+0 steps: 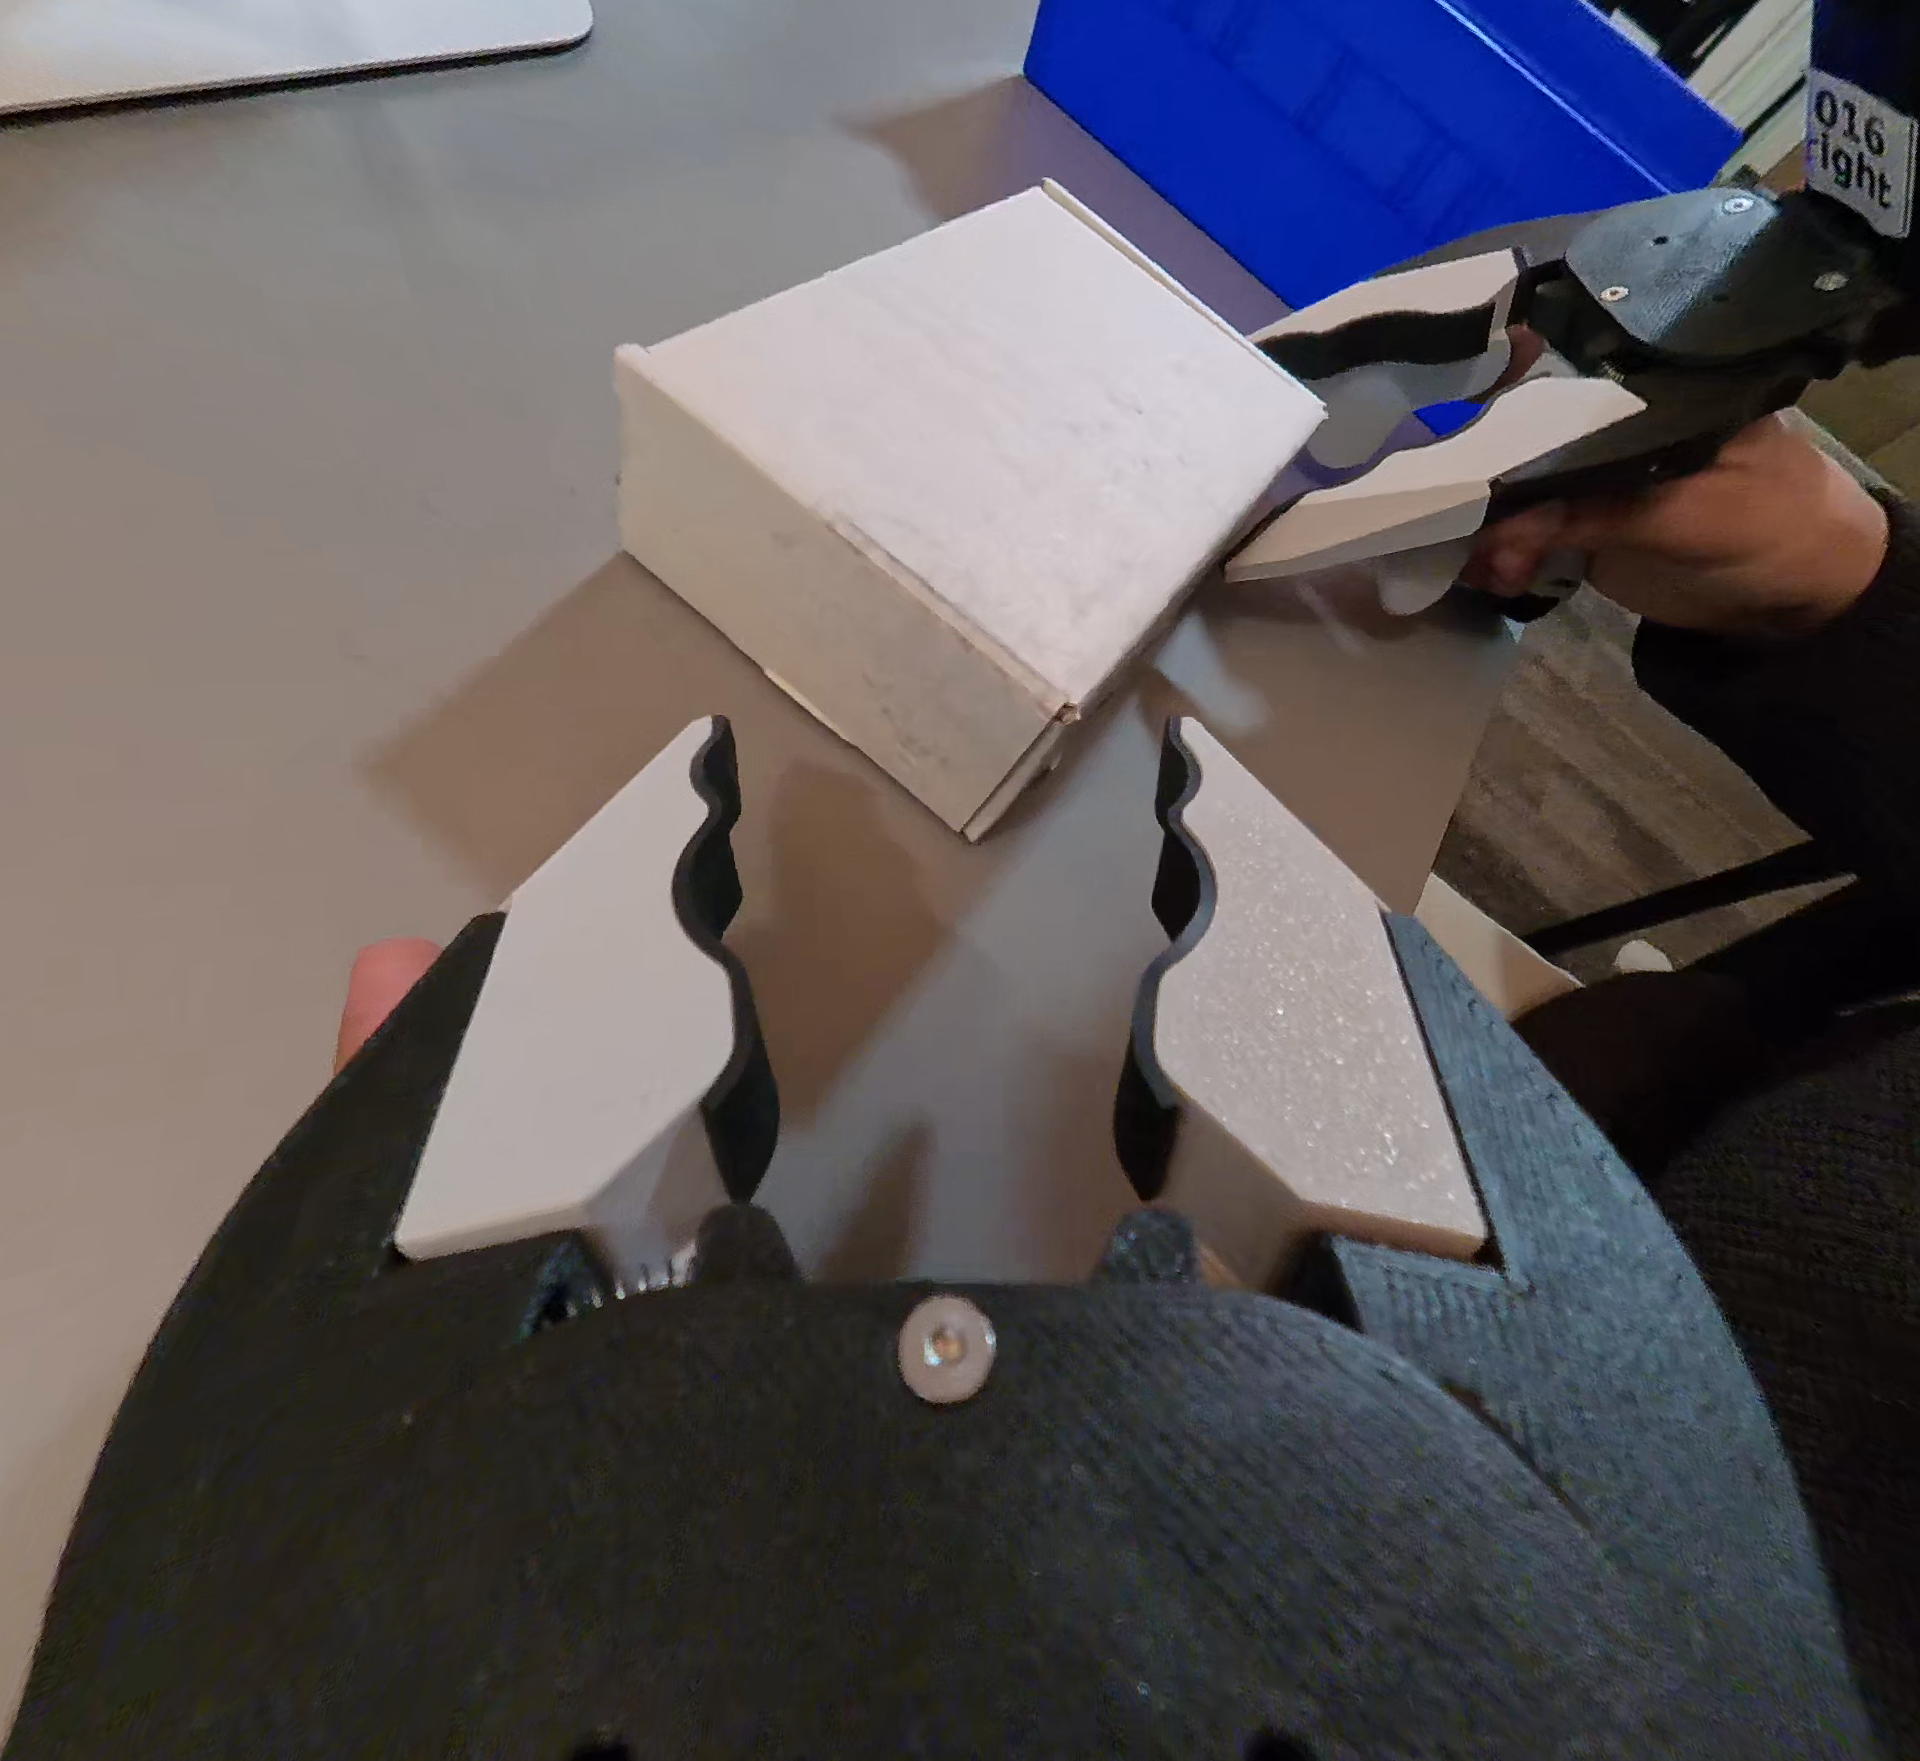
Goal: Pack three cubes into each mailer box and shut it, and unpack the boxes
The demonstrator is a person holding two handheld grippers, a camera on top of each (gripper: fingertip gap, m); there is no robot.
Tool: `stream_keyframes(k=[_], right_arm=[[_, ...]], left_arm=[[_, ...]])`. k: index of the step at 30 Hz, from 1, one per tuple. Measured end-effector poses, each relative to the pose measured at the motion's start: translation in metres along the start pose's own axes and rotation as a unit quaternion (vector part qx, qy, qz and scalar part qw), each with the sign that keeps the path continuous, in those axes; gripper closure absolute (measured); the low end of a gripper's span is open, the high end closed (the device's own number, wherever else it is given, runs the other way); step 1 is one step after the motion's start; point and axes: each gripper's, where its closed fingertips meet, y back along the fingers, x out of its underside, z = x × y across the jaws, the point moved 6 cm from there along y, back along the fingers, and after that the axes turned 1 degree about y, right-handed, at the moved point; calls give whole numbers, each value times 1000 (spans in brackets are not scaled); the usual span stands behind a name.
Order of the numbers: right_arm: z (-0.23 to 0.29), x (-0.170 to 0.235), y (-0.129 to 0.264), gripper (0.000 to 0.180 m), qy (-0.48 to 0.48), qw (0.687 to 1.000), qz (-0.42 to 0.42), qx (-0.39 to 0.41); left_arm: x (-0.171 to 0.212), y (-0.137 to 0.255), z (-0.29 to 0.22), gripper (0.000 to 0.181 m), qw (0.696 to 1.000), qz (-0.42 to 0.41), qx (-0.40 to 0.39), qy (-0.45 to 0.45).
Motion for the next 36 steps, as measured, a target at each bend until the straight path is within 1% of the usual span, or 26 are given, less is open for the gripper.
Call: stream_keyframes(k=[4, 8, 10, 12, 13, 16, 19, 21, 22, 25, 27, 28, 29, 31, 32, 34, 35, 36], right_arm=[[2, 1, -2, 100, -13, 1000, 3, -13], [4, 2, -3, 102, -6, 1000, 9, -14], [6, 2, -4, 103, -4, 1000, 11, -18], [9, 2, -5, 107, 0, 1000, 13, -24], [10, 2, -5, 110, 3, 999, 14, -28], [11, 3, -6, 107, 11, 1000, 17, -22], [9, 4, -4, 107, 12, 1000, 18, -21], [8, 4, -3, 108, 8, 1000, 18, -23], [8, 4, -3, 108, 5, 1000, 17, -23], [6, 3, -3, 109, 5, 1000, 16, -20], [6, 3, -5, 109, 1, 1000, 16, -24], [6, 3, -5, 109, 0, 1000, 17, -24], [5, 3, -5, 109, -1, 1000, 17, -25], [6, 3, -5, 109, -1, 1000, 17, -25], [6, 3, -5, 109, 1, 1000, 17, -24], [6, 3, -5, 109, 2, 1000, 17, -21], [7, 3, -5, 109, 4, 1000, 18, -19], [8, 4, -5, 109, 6, 1000, 18, -19]], left_arm=[[2, -6, -8, 100, 1000, 12, 3, -11], [3, -9, -14, 102, 1000, 17, 10, -14], [3, -9, -16, 108, 1000, 16, 16, -20], [4, -8, -21, 121, 999, 15, 39, -26], [4, -8, -23, 122, 998, 17, 48, -28], [8, -8, -29, 129, 996, 29, 72, -42], [11, -7, -36, 134, 993, 42, 96, -62], [12, -5, -38, 134, 991, 45, 103, -78], [11, -5, -36, 127, 992, 38, 91, -84], [-3, -5, -14, 76, 994, 0, -17, -110], [-15, -7, -3, 61, 987, -16, -59, -146], [-19, -10, -2, 54, 987, -13, -54, -150], [-20, -15, -5, 50, 988, -2, -33, -152], [-17, -28, -8, 32, 985, 40, -6, -168], [-14, -36, -5, 29, 981, 59, -15, -184], [-8, -50, 1, 30, 972, 109, -45, -203], [-7, -56, 3, 24, 968, 125, -56, -211], [-8, -59, 3, 23, 965, 129, -62, -221]])
